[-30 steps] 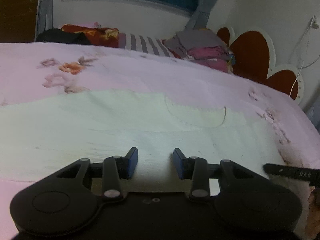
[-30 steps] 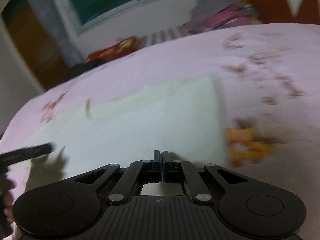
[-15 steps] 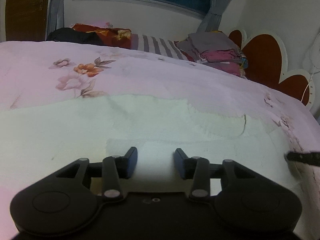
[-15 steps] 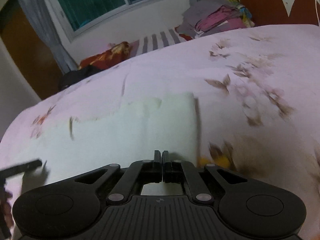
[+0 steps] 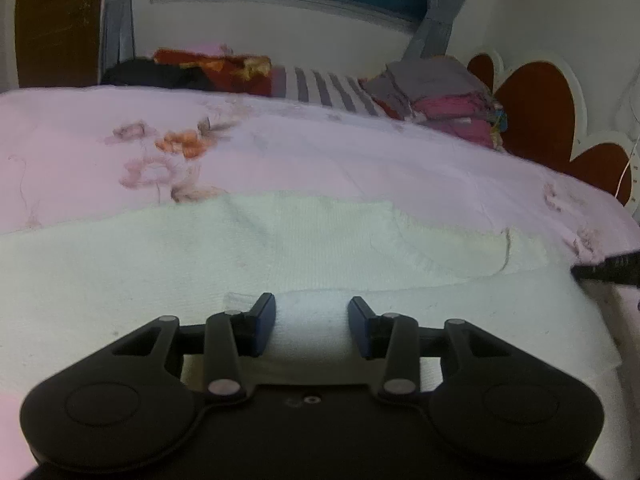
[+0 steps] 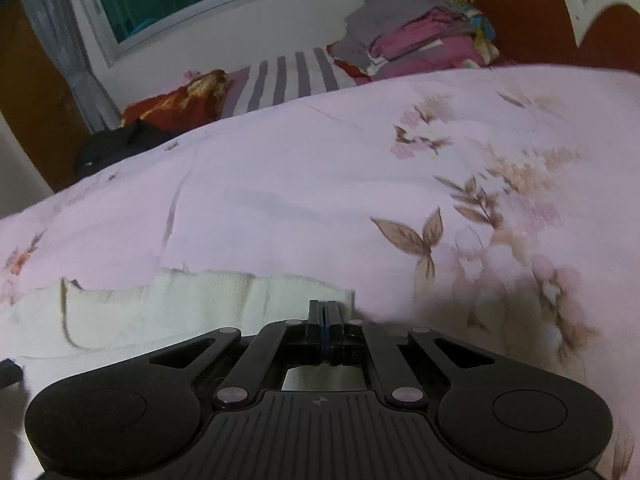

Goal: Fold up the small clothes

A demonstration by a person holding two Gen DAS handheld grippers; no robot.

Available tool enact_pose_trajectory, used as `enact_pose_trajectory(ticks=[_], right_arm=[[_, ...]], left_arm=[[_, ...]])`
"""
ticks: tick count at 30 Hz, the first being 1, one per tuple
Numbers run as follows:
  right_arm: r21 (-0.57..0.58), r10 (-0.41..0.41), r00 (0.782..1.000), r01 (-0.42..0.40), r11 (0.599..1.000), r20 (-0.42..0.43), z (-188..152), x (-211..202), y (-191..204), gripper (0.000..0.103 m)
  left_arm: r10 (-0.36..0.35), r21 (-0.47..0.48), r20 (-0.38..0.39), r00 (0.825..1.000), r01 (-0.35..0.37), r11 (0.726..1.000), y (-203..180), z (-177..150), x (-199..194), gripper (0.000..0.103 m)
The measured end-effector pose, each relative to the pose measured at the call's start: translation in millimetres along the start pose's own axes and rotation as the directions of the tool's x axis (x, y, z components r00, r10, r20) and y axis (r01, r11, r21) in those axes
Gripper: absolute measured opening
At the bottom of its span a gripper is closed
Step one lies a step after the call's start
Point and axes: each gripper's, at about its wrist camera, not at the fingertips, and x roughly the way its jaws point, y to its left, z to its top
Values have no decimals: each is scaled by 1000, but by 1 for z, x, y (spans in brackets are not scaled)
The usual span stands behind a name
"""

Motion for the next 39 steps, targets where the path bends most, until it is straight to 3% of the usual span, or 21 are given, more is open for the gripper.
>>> enact_pose_trajectory(ticks=[4,8,14,16,19,22,24,26,29,33,34,35,36,37,39], right_arm=[[-37,23,1000,-23,999,-16,-25,-22,8,2],[-16,30,999,-30,999,-23,-50,-41,14,2],[-12,28,1000,-28,1000,1,-75,-71,26,2],[-22,34,999,-34,999,29,-83,-82,32,2],[-47,-20,1000,19,999,-23,-98,-72,39,2],[-46,-28,999,29,999,15,-97,-83,45,2],[-49,-42,998,44,998,36,-100,-86,47,2],[5,-55,998,55,998,-36,-104,-73,39,2],[112,-24,1000,24,993,-4,-101,-85,34,2],[132,-15,999,9,991,48,-103,-106,45,3],[125,-19,999,13,992,48,-105,-109,48,5],[117,-28,999,23,993,40,-107,-111,52,25],[108,-40,999,37,993,33,-109,-111,56,58],[104,-41,998,36,994,49,-111,-114,58,64],[89,-39,997,33,995,69,-116,-116,64,64]], left_arm=[[-35,16,32,999,34,999,-10,-7,-21,57],[-32,10,-42,999,33,999,-10,-20,-12,52],[-51,-44,3,999,51,998,-4,-28,-34,54],[-45,-21,-25,999,44,999,-6,-32,-29,54],[-38,-5,-43,998,38,999,-3,-37,-24,54],[-30,21,-23,999,30,999,-5,-35,-33,62],[-31,19,-55,998,32,999,-3,-39,-27,64],[-40,21,-58,998,41,999,-2,-41,-31,66],[-63,-19,-40,997,62,998,8,-42,-47,74],[-2,-103,0,1000,2,995,51,-53,-78,75],[27,-149,13,1000,-25,989,70,-57,-88,74],[62,-197,32,998,-54,979,89,-61,-98,68],[108,-251,65,992,-88,964,107,-65,-110,65],[147,-313,99,984,-110,943,127,-69,-121,62],[221,-450,127,967,-143,882,173,-77,-142,62]])
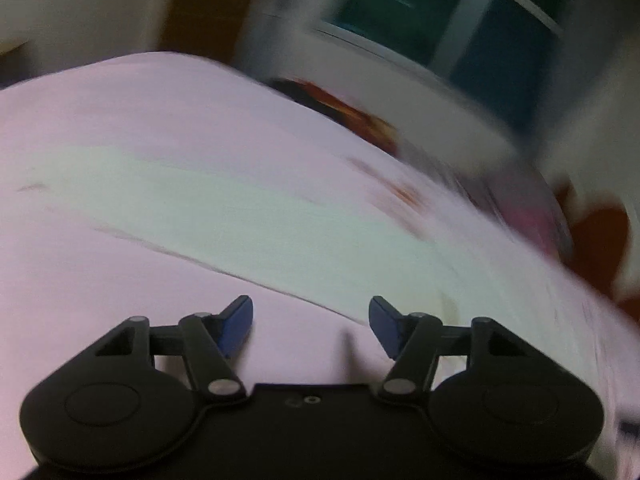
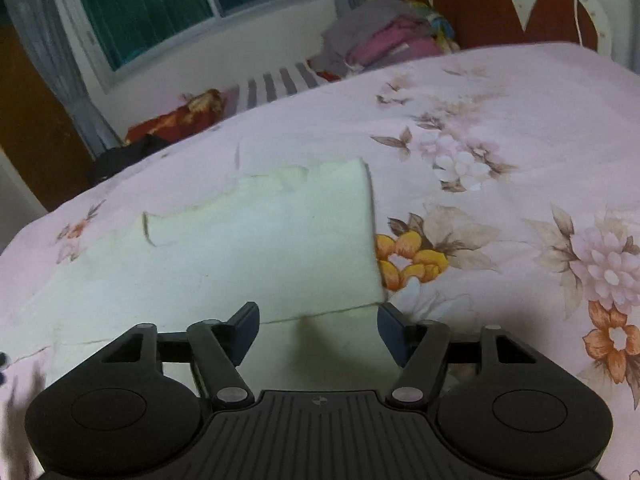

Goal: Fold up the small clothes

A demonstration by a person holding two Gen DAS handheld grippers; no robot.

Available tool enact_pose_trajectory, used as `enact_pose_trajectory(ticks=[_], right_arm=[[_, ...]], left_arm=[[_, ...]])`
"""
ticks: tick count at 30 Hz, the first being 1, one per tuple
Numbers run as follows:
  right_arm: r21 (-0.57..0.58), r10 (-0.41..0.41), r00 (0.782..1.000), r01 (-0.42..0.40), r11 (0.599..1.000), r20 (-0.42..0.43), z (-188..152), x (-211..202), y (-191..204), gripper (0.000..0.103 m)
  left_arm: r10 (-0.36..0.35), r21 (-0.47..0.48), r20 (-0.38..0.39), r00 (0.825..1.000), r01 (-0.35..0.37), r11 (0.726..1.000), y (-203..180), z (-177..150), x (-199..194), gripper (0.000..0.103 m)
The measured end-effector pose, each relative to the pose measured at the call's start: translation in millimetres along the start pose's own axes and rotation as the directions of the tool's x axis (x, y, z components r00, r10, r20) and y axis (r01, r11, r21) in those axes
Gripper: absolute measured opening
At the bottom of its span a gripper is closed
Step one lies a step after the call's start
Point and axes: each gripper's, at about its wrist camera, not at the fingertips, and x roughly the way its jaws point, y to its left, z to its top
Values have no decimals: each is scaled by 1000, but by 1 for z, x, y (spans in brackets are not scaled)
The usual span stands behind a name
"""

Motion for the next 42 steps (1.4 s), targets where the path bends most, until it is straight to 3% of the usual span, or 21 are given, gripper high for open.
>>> enact_pose_trajectory(ticks=[4,10,12,19,20,21,23,25,26,27,30,34,38,42], right_arm=[[43,40,999,-40,998,4,-6,0,2,64],[49,50,999,-50,998,3,-8,-1,25,58],[48,50,999,-51,998,10,-7,-2,32,58],[52,44,999,-45,998,21,-2,-2,46,58],[56,36,999,-37,998,21,-2,-1,46,57],[63,26,999,-27,998,22,-1,-1,45,50],[77,16,1000,-18,997,21,1,-3,42,45],[83,8,1000,-10,996,26,2,-5,39,45],[83,4,1000,-6,997,27,2,-7,37,45],[82,2,1000,-4,997,29,2,-9,35,45],[82,-8,1000,6,997,22,2,-9,30,45],[101,-8,1000,6,995,20,2,-12,22,45],[104,-6,1000,4,995,23,1,-15,15,45],[115,-3,1000,0,993,28,4,-14,5,45]], left_arm=[[66,-208,34,997,-58,976,73,24,-7,57],[-20,-514,72,997,54,856,146,32,9,52],[-32,-560,105,994,85,824,157,33,14,51],[4,-591,138,990,79,803,162,45,38,31],[6,-592,134,991,75,803,162,47,40,28],[7,-588,131,991,72,806,162,48,39,27],[24,-569,104,994,40,822,156,56,44,2],[11,-556,177,984,91,826,158,57,29,3],[15,-527,208,978,100,844,153,60,23,3],[39,-496,199,979,67,866,147,63,23,3],[75,-499,103,992,-14,867,143,61,38,3],[38,-456,145,989,33,890,124,66,33,3],[-68,-283,161,985,112,952,56,77,31,3],[-172,-78,117,978,182,980,-30,72,41,3]])
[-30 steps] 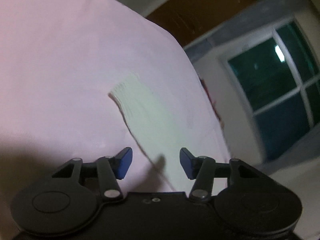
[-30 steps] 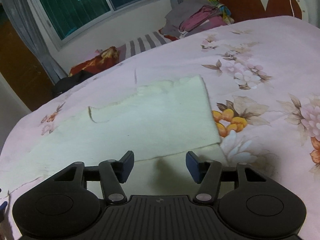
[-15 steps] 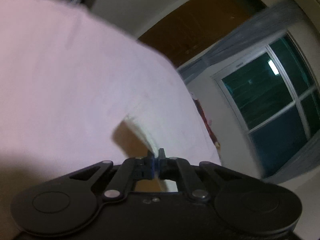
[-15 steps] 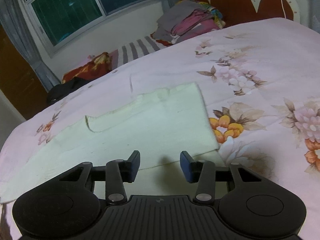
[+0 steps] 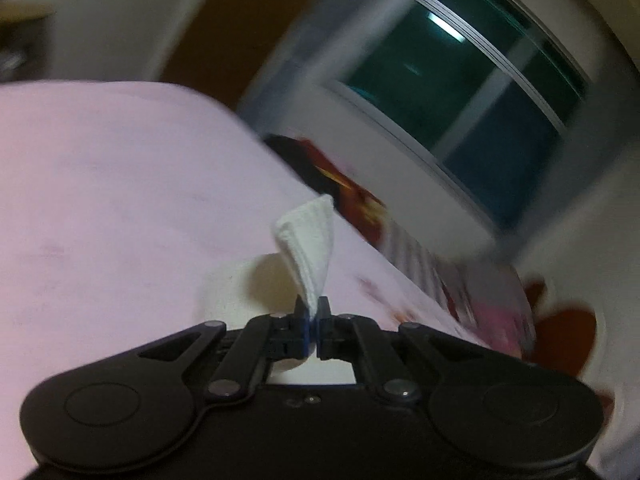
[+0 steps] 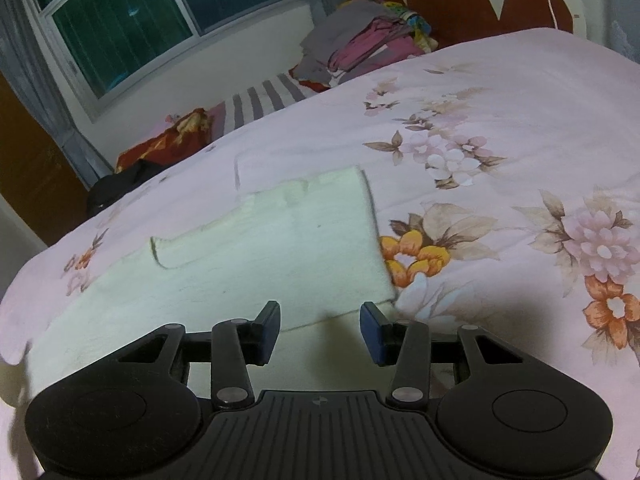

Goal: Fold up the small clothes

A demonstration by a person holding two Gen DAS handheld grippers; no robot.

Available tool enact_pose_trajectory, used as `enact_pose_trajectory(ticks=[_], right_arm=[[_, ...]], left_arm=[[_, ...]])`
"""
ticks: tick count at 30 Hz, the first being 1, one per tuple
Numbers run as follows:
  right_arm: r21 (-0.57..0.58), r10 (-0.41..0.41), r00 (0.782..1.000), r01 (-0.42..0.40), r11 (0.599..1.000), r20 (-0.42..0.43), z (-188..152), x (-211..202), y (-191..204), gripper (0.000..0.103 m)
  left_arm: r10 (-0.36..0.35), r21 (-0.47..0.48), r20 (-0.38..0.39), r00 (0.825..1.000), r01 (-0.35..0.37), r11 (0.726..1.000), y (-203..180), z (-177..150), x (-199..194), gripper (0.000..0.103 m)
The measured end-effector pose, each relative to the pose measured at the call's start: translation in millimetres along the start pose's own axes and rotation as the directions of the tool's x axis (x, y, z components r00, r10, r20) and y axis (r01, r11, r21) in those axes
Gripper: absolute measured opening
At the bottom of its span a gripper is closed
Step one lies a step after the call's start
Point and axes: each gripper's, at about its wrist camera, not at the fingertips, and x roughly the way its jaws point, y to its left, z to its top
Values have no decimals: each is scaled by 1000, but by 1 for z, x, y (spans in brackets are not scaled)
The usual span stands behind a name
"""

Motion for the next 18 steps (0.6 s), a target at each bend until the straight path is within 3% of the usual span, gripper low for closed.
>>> enact_pose_trajectory(ticks=[4,9,18], right_arm=[[21,30,999,-30,999,10,5,-1,-11,45],[49,70,998,-71,996,7,9,4,-27,45],[121,88,996,-89,989,16,17,-2,-65,45]], left_arm=[[-85,147,-90,992,98,984,-82,-25,25,3],[-146,327,-228,963,217,920,-178,-76,54,3],[-165,430,-386,908,335,838,-258,-176,59,3]])
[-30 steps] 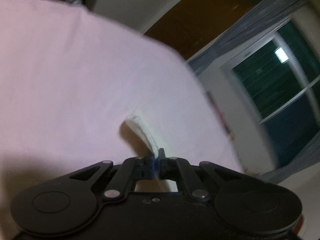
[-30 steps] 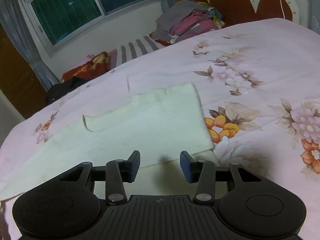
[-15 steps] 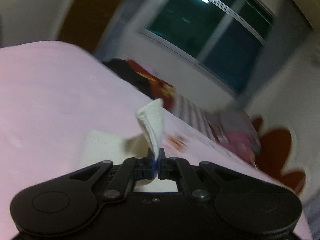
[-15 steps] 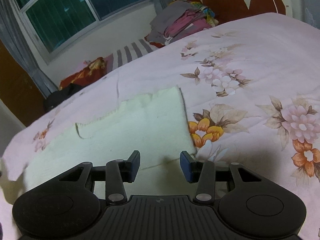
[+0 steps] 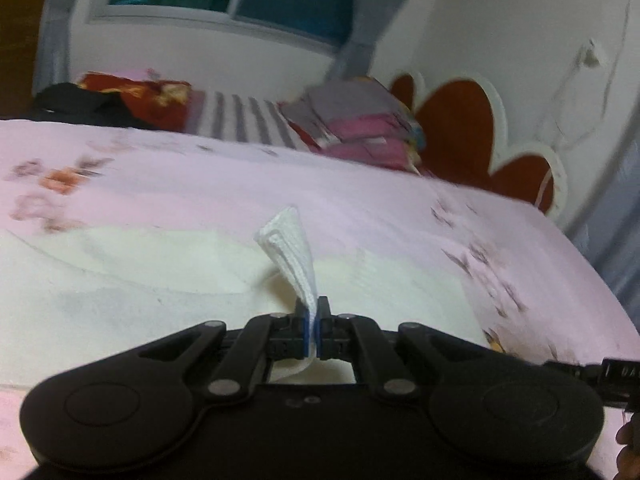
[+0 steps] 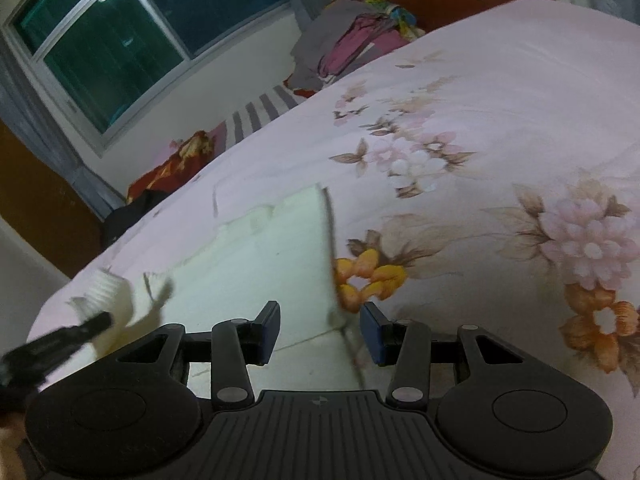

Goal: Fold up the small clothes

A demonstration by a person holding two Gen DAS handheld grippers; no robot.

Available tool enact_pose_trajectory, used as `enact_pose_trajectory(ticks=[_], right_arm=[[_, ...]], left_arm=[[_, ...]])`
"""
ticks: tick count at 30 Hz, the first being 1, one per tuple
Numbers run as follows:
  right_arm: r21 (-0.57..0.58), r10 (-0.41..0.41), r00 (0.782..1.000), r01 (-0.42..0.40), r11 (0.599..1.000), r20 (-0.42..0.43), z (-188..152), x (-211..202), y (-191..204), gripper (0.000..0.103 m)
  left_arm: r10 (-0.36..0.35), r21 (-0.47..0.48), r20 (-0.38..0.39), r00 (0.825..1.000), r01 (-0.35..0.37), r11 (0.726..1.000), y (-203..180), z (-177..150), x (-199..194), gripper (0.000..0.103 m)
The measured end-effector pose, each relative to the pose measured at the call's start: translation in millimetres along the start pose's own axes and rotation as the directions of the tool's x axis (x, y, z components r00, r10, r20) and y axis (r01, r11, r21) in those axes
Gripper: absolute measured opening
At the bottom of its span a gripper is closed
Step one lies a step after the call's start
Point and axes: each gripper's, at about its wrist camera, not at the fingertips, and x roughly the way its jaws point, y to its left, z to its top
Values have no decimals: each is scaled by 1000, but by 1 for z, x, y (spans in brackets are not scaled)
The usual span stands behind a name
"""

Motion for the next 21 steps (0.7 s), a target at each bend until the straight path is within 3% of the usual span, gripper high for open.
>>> enact_pose_trajectory(ticks=[4,6,9,10,11,14,16,18,21], right_arm=[[24,0,1000,0,1000,1,4,-6,-14,45],[35,6,1000,-6,999,2,6,-9,-18,45],[48,20,1000,-21,999,12,9,-12,-22,45],[49,26,1000,-27,998,12,10,-12,-22,45],[47,33,999,-34,998,11,11,-12,-20,45],[36,67,998,-67,997,-2,12,-6,-11,45],[31,90,996,-89,996,-19,10,2,-2,45],[18,112,993,-111,994,-37,8,12,11,45],[-3,133,988,-134,991,-81,2,33,31,45]], left_arm=[[-28,48,-62,998,31,998,-20,-17,19,3],[-26,62,-112,993,33,998,-27,-24,33,12],[-40,81,-93,995,48,996,-32,-34,26,39],[-27,90,-72,997,33,995,-30,-35,18,54],[-13,100,-46,999,18,995,-28,-35,9,60],[39,110,34,999,-43,993,-5,-37,-28,61],[100,66,56,993,-104,992,27,-40,-55,58],[152,32,56,987,-154,988,58,-43,-78,58],[271,-16,15,962,-271,962,104,-54,-100,56]])
